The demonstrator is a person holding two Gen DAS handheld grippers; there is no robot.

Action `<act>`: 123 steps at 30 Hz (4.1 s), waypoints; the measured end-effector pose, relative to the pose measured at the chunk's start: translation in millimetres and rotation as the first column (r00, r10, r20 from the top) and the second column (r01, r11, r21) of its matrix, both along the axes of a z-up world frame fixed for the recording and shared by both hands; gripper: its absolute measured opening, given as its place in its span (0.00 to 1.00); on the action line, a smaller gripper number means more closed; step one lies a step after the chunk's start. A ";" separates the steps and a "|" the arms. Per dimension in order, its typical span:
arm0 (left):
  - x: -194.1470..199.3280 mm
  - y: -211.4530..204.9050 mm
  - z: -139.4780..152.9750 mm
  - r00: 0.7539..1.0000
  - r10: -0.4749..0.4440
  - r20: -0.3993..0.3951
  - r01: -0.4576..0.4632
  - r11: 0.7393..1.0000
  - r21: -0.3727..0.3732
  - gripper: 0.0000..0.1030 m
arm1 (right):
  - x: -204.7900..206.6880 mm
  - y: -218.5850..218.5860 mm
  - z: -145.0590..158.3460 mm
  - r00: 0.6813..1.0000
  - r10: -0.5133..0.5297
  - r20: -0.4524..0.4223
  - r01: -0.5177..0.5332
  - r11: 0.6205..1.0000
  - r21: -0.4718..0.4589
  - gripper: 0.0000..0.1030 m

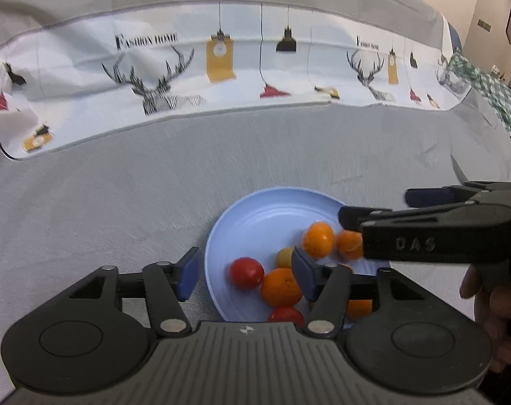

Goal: Organize fruits

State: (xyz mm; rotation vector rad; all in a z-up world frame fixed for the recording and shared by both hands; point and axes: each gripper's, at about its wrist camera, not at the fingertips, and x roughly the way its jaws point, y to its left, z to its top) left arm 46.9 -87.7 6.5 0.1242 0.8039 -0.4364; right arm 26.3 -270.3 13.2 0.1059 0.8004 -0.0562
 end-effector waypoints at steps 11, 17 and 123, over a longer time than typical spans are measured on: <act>-52.7 6.9 39.6 0.980 0.118 0.161 -0.121 0.993 0.006 0.82 | -36.5 -33.3 41.2 0.989 -0.098 0.110 0.093 0.994 0.056 0.99; -70.2 12.2 40.1 0.979 0.193 0.063 -0.192 0.981 -0.018 1.00 | -65.1 -32.9 55.9 0.988 -0.114 0.108 0.112 0.994 0.020 0.99; -70.3 -12.5 -10.3 0.968 0.228 -0.107 -0.217 0.971 0.099 1.00 | -60.1 -12.7 0.0 0.988 -0.017 -0.152 0.006 0.997 -0.071 0.99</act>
